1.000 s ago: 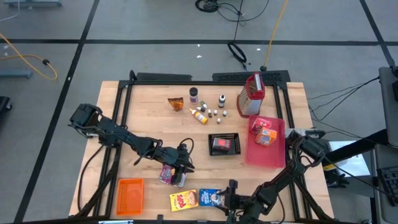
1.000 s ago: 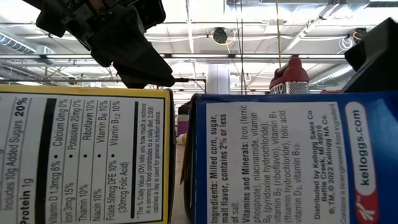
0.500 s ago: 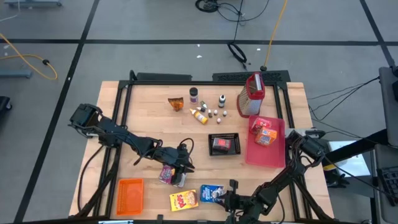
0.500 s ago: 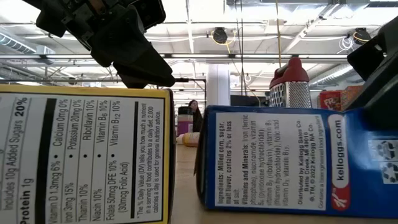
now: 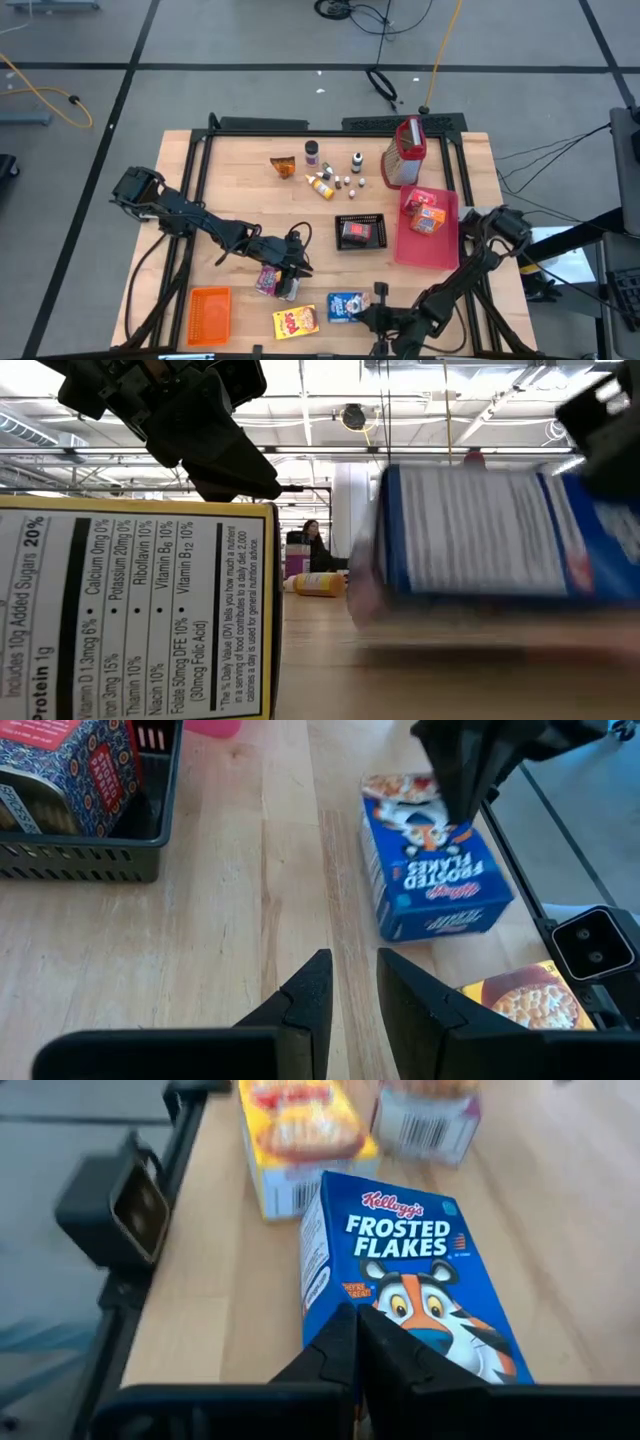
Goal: Pick & Place Kitchen Items
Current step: Put the blue cereal box into the red bin
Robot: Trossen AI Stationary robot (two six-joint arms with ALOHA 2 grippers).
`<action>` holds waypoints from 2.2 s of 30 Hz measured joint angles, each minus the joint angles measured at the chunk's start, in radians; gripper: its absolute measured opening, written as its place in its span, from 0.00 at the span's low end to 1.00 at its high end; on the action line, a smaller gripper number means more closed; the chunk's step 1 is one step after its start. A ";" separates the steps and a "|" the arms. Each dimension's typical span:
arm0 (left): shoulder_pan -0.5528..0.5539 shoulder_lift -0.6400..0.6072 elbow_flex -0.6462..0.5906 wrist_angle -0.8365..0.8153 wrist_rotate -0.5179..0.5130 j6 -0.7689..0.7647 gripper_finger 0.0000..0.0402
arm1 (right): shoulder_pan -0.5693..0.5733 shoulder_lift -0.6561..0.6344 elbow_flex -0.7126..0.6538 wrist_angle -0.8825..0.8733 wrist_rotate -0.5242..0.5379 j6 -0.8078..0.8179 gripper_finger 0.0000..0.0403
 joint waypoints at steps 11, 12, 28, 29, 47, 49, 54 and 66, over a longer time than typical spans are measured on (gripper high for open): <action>0.000 0.000 0.000 0.000 0.000 0.000 0.20 | 0.019 -0.151 0.002 -0.119 0.142 -0.098 0.00; 0.000 0.000 0.000 -0.001 0.000 -0.001 0.20 | 0.025 -0.174 0.002 -0.157 0.168 -0.089 0.00; -0.007 0.000 0.000 -0.005 0.001 -0.006 0.20 | 0.227 -0.360 0.004 -0.787 0.564 0.373 0.00; -0.007 0.000 0.000 -0.005 0.001 -0.007 0.20 | 0.236 -0.359 0.004 -0.831 0.574 0.416 0.00; -0.007 0.000 0.000 -0.004 0.000 -0.009 0.20 | 0.294 -0.360 -0.152 -1.399 0.510 1.279 0.00; -0.007 0.000 0.000 -0.004 0.000 -0.008 0.20 | 0.304 -0.360 -0.217 -1.364 0.559 1.338 0.00; -0.007 0.000 0.000 -0.004 0.000 -0.008 0.20 | 0.318 -0.360 -0.382 -1.261 0.638 1.502 0.00; -0.006 0.000 0.000 -0.004 -0.002 -0.004 0.20 | 0.306 -0.360 -0.575 -0.991 0.740 1.539 0.00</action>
